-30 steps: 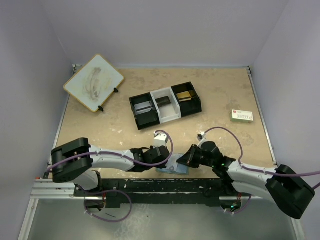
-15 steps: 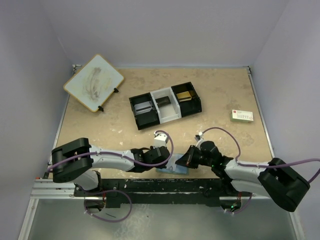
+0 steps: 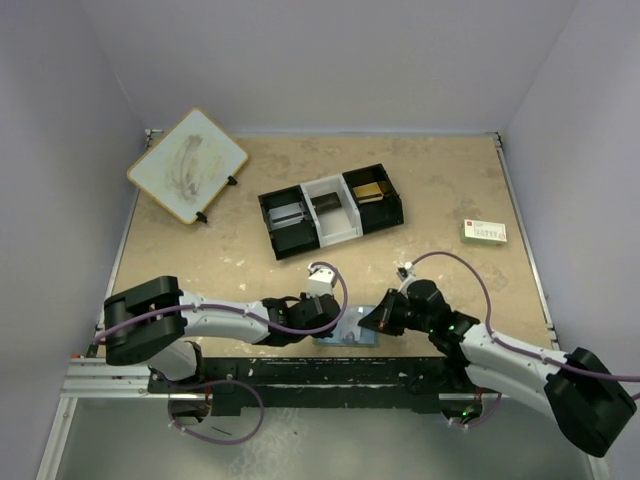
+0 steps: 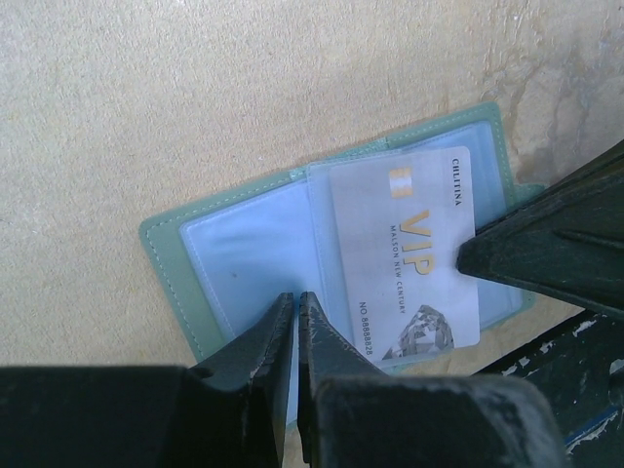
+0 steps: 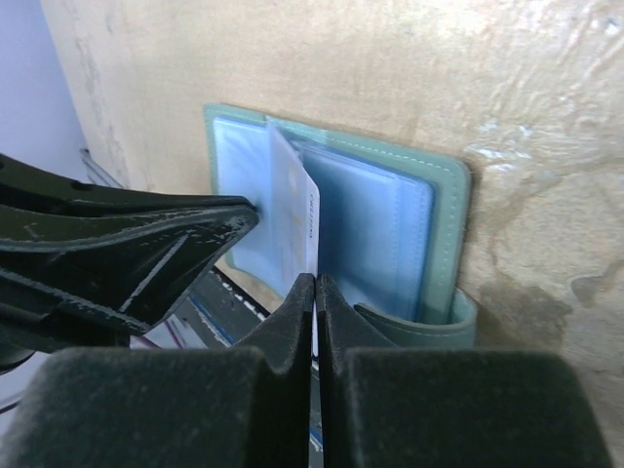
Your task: Take the credit cards out of the card holder
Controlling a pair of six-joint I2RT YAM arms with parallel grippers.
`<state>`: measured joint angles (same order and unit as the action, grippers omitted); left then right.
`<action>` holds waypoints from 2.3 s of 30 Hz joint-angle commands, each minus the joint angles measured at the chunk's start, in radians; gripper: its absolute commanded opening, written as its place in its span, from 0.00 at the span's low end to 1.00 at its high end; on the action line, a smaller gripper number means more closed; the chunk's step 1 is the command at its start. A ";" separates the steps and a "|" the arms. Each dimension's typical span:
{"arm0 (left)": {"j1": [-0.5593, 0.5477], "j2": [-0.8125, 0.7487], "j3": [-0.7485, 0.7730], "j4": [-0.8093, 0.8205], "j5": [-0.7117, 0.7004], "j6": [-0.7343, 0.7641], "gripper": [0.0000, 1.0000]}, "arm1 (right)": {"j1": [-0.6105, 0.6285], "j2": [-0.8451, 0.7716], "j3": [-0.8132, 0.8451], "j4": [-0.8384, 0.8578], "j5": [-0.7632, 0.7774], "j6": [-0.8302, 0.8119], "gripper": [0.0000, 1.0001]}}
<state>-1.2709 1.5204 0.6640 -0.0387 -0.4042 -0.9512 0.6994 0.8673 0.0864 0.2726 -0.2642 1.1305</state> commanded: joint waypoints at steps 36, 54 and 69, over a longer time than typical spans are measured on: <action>-0.006 0.052 0.085 0.150 0.016 0.025 0.13 | -0.012 0.200 0.235 -0.191 0.076 -0.226 0.00; -0.016 0.079 -0.012 0.100 -0.030 -0.031 0.00 | -0.012 0.237 0.100 0.133 -0.034 -0.096 0.18; -0.019 0.063 -0.005 0.053 -0.058 -0.030 0.00 | -0.011 0.214 0.113 0.071 0.021 -0.137 0.03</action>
<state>-1.2835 1.5955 0.6765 0.0990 -0.4355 -0.9783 0.6872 1.1103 0.1871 0.3836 -0.2817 1.0214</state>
